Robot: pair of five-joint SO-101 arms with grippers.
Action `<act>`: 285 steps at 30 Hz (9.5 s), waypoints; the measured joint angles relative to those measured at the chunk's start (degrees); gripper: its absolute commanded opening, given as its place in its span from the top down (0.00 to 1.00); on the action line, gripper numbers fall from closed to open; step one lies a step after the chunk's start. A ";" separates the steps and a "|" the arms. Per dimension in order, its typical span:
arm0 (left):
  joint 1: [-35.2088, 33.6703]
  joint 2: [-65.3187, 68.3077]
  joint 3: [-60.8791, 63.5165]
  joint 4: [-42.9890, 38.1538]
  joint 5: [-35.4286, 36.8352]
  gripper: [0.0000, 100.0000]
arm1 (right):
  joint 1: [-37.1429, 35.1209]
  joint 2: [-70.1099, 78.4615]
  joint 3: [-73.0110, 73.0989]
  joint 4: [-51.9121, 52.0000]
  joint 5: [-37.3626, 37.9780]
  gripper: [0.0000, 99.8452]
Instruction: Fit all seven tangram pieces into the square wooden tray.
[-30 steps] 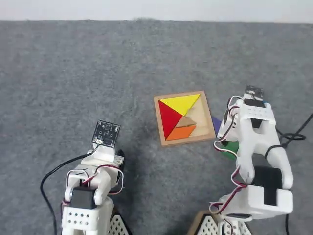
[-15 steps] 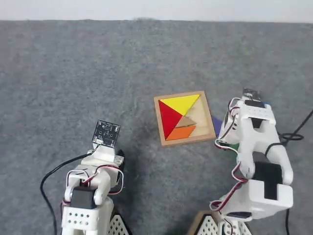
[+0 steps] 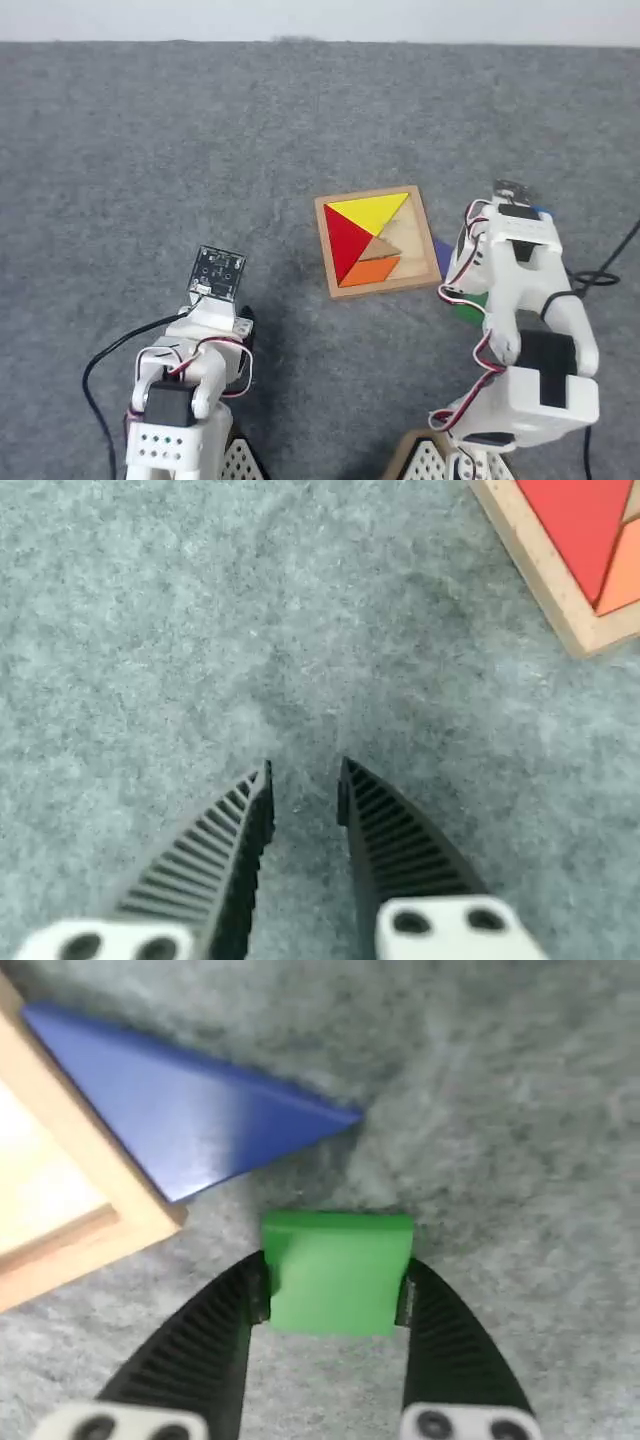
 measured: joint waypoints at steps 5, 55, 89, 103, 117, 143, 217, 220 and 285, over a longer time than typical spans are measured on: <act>0.00 0.00 0.00 0.00 0.00 0.90 | 2.46 0.00 -2.11 0.35 5.71 0.93; 0.00 0.00 0.00 0.00 0.00 0.90 | -21.54 34.55 -61.98 23.21 59.25 0.73; 0.00 0.00 0.00 0.00 0.00 0.90 | -21.10 44.40 -73.32 20.84 45.36 0.98; 0.00 0.00 0.00 0.00 0.00 0.90 | -17.14 21.98 -73.32 24.18 38.59 0.98; 0.00 0.00 0.00 0.00 0.00 0.90 | -9.76 0.26 -36.57 7.21 36.57 0.97; 17.58 0.00 0.00 0.00 0.09 0.90 | -1.93 -16.18 5.71 -9.49 24.18 0.97; 3.25 0.00 0.00 0.00 -13.89 0.90 | 11.60 65.85 -110.95 33.67 67.96 0.96; 3.25 0.00 0.00 0.00 -13.89 0.90 | 10.29 65.49 -110.77 33.67 61.98 0.90; 3.08 0.00 0.00 0.00 -13.89 0.90 | 2.55 68.04 -110.24 27.25 -9.23 0.90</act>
